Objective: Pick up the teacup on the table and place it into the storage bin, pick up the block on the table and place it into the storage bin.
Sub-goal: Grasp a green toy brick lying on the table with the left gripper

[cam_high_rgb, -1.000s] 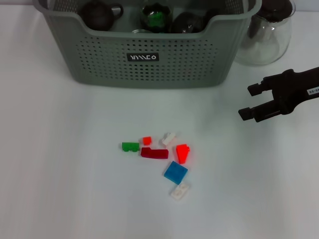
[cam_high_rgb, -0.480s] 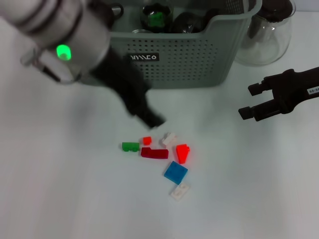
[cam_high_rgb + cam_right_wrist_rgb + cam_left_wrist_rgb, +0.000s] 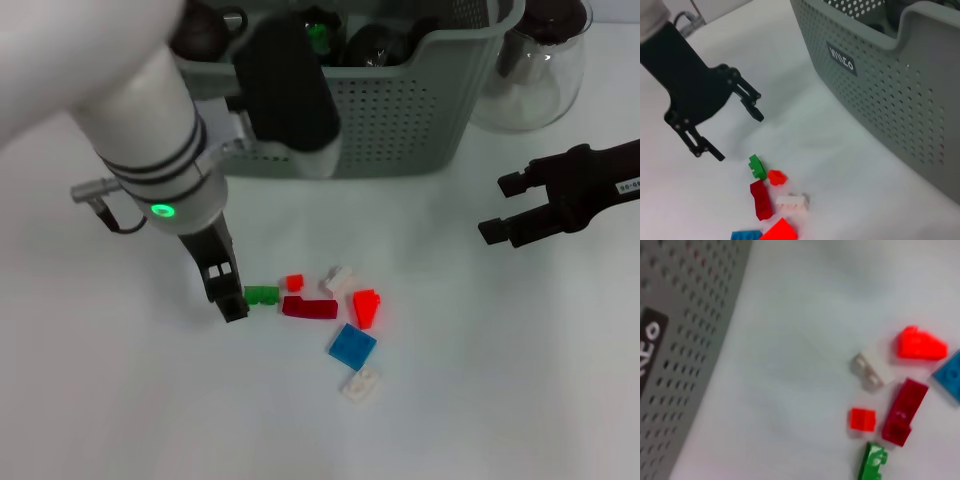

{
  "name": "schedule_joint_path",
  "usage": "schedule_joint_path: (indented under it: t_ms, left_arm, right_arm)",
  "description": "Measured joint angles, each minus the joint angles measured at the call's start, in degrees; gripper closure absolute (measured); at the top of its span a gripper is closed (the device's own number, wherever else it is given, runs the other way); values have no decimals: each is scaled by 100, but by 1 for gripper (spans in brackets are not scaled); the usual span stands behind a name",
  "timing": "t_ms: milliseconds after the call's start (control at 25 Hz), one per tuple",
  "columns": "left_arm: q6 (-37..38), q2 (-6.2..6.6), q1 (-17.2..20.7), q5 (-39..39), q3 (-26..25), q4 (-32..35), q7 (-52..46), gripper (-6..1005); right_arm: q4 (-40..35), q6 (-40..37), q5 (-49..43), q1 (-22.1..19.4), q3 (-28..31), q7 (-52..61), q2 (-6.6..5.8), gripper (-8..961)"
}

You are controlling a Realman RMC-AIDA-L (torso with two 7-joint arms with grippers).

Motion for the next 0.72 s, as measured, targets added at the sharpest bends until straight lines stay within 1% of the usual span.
schedule_joint_path:
  t_ms: [160,440,560,720]
  left_arm:
    - [-270,-10,13,24,286,-83,-66,171]
    - [-479,-21,7,-13,581,-250,-19,172]
    - [-553,-21,12,-13,639,-309,11,214]
    - [-709,-20,-43,-73,668,-559,23,282]
  right_arm:
    - [2,-1,0,-20,0,1,4,44]
    - [9,-1,3,-29,0,-10,11,44]
    - [15,-1,2,-29,1,-20,11,45]
    - [17,-2,4,-30,8,-34,11,45]
